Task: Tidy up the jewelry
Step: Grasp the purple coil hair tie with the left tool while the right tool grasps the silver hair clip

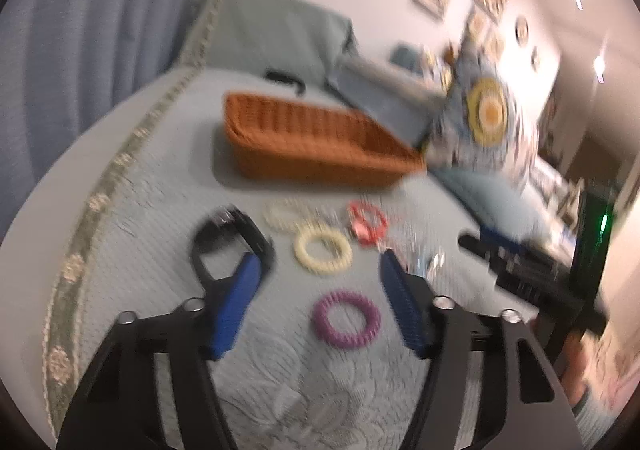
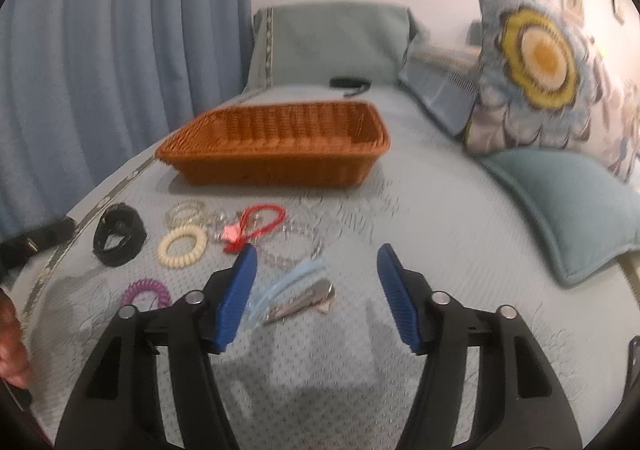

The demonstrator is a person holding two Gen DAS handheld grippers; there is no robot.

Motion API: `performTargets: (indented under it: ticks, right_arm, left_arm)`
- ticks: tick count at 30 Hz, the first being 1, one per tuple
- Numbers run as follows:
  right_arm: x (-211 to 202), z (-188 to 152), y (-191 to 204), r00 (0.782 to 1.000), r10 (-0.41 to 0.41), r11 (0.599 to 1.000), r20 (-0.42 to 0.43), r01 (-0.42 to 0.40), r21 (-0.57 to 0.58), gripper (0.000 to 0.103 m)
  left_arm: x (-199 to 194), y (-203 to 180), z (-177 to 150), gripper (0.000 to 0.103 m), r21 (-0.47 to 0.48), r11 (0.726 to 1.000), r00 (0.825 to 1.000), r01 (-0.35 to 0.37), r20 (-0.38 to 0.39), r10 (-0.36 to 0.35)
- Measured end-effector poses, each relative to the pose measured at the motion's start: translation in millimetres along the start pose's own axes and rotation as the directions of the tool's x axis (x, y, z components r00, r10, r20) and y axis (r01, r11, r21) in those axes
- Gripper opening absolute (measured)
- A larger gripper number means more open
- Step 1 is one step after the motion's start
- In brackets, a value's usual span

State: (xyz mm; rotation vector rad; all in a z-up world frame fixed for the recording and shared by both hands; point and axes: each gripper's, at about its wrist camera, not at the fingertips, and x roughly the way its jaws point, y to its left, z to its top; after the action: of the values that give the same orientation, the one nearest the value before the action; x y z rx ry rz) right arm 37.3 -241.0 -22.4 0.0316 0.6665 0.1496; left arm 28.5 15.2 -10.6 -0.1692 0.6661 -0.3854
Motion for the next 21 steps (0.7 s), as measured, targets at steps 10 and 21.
performTargets:
  ticks: [10,21]
  right_arm:
    - [24.3,-16.9,-10.6,0.972,0.131,0.989,-0.194,-0.114,0.098,0.037]
    - [43.3,-12.5,-2.0,0.967,0.076,0.983,-0.242,-0.033,0.179,0.032]
  left_arm:
    - [37.5,-5.0,-21.0,0.043,0.003,0.997,0.983,-0.078,-0.165,0.078]
    - [44.4,-5.8,-22.4,0.038,0.025,0.993,0.98,-0.115,-0.159,0.118]
